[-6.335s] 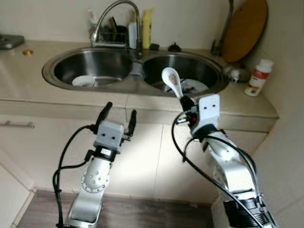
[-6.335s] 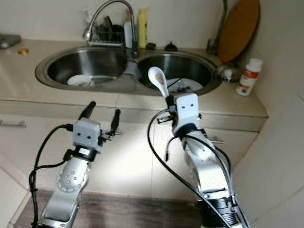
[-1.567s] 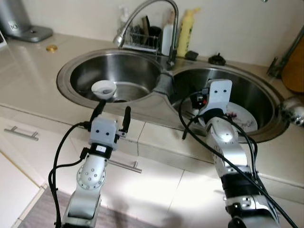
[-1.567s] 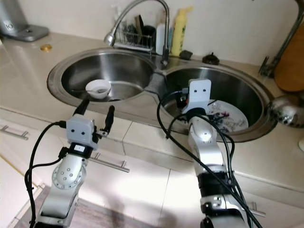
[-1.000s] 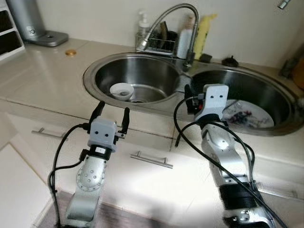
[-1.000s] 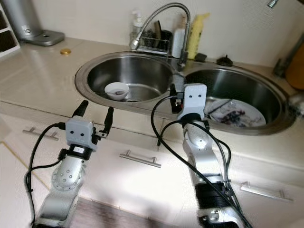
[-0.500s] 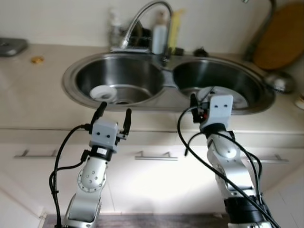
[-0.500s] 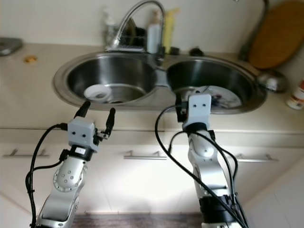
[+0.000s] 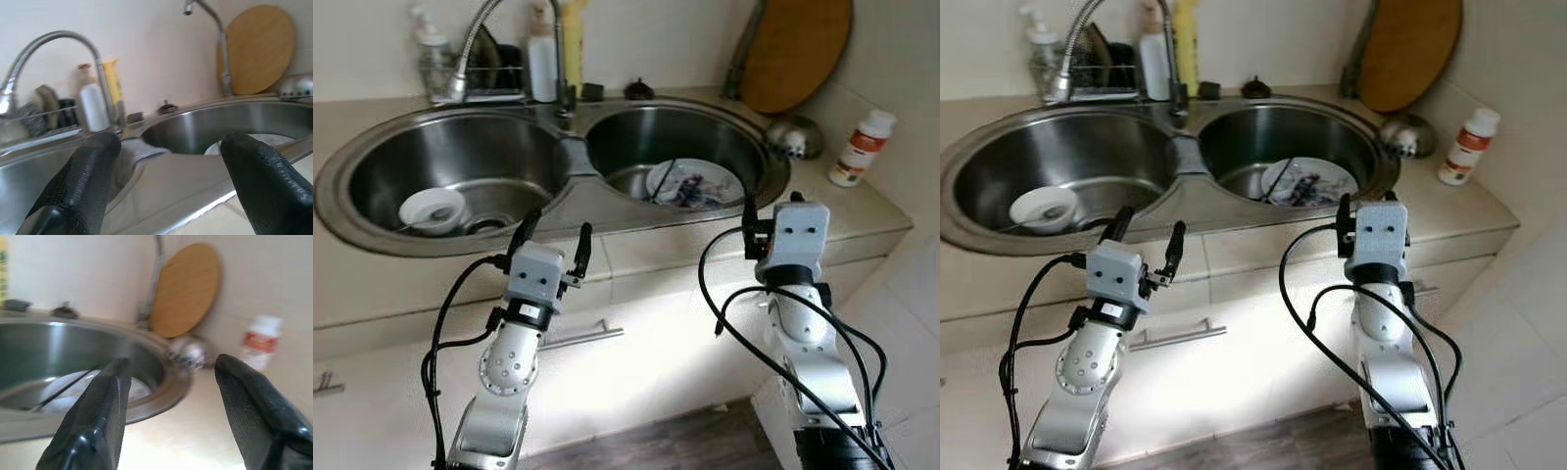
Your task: Kitchen organization
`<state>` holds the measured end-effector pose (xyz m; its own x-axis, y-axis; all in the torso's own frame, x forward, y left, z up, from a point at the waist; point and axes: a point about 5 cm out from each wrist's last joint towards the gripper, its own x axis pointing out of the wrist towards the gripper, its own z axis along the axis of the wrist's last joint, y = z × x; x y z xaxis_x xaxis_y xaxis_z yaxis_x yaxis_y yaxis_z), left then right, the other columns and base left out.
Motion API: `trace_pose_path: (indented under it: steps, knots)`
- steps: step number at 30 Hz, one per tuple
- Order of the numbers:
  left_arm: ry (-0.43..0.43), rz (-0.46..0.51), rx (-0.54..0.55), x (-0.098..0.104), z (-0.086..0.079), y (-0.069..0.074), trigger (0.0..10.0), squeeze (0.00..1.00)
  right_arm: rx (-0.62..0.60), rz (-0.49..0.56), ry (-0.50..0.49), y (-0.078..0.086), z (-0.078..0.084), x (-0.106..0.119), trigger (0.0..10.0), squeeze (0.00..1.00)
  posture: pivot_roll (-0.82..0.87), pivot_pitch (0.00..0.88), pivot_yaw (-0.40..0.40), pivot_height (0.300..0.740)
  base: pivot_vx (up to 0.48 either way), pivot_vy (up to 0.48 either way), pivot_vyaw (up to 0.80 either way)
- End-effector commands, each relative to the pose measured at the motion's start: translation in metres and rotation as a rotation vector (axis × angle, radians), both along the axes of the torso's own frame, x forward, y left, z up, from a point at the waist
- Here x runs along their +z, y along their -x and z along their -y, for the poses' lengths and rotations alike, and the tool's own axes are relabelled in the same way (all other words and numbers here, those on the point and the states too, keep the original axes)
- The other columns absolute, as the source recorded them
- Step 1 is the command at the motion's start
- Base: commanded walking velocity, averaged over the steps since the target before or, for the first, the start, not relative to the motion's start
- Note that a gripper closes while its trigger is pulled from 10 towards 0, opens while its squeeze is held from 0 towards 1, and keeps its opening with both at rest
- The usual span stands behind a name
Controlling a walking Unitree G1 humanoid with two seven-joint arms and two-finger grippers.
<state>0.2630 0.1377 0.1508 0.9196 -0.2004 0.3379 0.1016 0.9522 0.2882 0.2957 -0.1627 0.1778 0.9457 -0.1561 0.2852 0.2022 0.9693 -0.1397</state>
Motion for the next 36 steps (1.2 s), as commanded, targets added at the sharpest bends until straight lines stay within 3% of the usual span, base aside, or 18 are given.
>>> trace_pose_path:
  steps: [1, 27, 36]
  knots:
    - [-0.015, 0.04, -0.018, 0.006, 0.0044, 0.0003, 10.0, 0.0, -0.035, 0.079, 0.001, 0.0045, 0.0057, 0.0137, 10.0, 0.0, 0.1, 0.0, -0.048, 0.74, 0.0, 0.0, -0.75]
    - [-0.03, 0.044, -0.023, 0.0058, 0.0056, 0.0002, 10.0, 0.0, -0.028, 0.081, 0.032, 0.0045, -0.0008, 0.0108, 10.0, 0.0, 0.1, 0.0, -0.048, 0.74, 0.0, 0.0, -0.74]
    - [-0.026, 0.043, -0.025, 0.0053, 0.0055, 0.0004, 10.0, 0.0, -0.029, 0.1, 0.086, 0.0057, -0.0034, 0.013, 10.0, 0.0, 0.09, 0.0, -0.045, 0.74, 0.0, -0.449, 0.0]
